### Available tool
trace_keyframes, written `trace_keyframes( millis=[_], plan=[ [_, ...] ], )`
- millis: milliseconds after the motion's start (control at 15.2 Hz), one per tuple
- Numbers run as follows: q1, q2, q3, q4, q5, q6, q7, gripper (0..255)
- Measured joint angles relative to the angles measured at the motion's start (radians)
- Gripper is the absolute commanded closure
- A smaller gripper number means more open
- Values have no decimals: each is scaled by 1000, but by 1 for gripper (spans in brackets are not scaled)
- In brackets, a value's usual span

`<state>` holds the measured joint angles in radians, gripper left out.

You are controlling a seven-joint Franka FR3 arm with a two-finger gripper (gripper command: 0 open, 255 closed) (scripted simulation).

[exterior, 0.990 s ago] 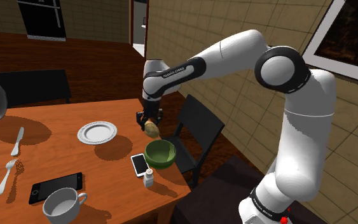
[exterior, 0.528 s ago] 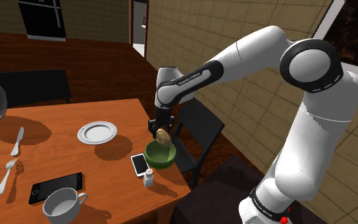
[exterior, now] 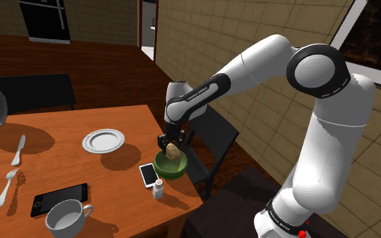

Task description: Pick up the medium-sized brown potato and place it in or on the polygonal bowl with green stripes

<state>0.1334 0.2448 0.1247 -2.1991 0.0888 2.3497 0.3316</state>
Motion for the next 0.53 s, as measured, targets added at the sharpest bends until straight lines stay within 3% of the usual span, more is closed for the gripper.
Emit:
trace_keyframes(
  millis=[528],
  plan=[
    [1,32,-1,-6,-2,38,-2,255]
  ],
)
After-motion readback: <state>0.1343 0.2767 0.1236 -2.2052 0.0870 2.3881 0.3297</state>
